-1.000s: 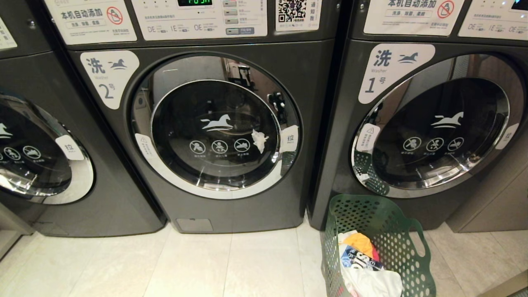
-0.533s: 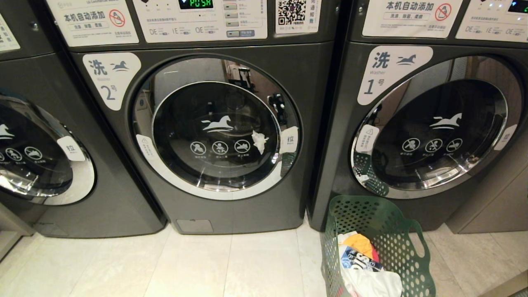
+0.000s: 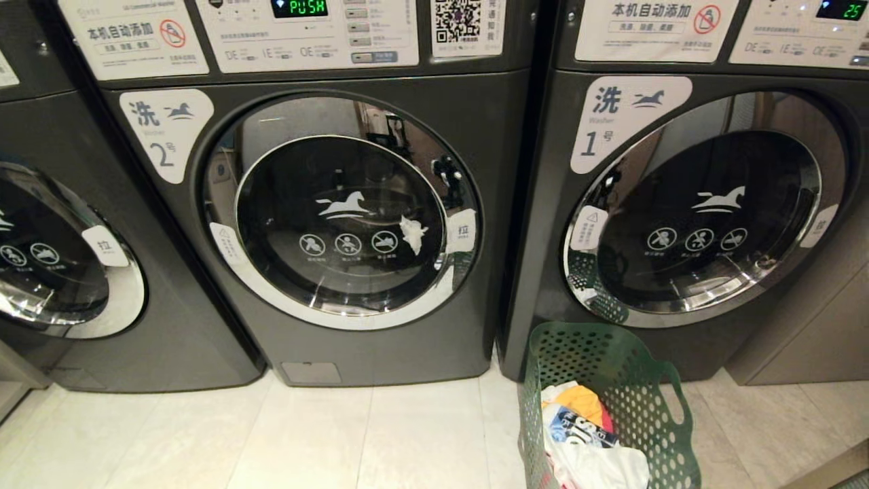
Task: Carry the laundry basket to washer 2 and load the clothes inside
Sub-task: Open the lid of the washing machine
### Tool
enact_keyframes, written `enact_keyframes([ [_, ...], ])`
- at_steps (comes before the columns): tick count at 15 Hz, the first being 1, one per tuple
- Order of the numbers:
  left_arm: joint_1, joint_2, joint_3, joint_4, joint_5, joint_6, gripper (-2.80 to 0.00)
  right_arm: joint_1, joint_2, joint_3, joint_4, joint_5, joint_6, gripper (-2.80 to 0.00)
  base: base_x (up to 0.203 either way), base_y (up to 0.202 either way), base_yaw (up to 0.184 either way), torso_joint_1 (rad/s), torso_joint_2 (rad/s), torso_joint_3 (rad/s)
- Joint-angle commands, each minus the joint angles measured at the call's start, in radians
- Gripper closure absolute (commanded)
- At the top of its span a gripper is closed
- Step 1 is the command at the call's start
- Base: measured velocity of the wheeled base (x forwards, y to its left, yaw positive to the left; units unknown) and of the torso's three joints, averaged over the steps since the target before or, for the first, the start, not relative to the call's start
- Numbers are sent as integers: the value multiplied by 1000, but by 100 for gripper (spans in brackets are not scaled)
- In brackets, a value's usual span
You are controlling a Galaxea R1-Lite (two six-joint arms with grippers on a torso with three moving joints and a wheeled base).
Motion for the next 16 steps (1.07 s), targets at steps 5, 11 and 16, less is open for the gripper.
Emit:
enact_keyframes([
  [5,-1,0,-2,1,-1,-1,0,-1,1,-2,0,2,-5,0,0,-194,1,2,2,4],
  [11,-1,0,-2,1,-1,-1,0,-1,1,-2,2,4,-7,0,0,-194,0,2,-1,2],
  [16,1,0,-2,1,2,-4,0,-1,1,0,0,1,-2,0,0,-194,2,2,4,2],
])
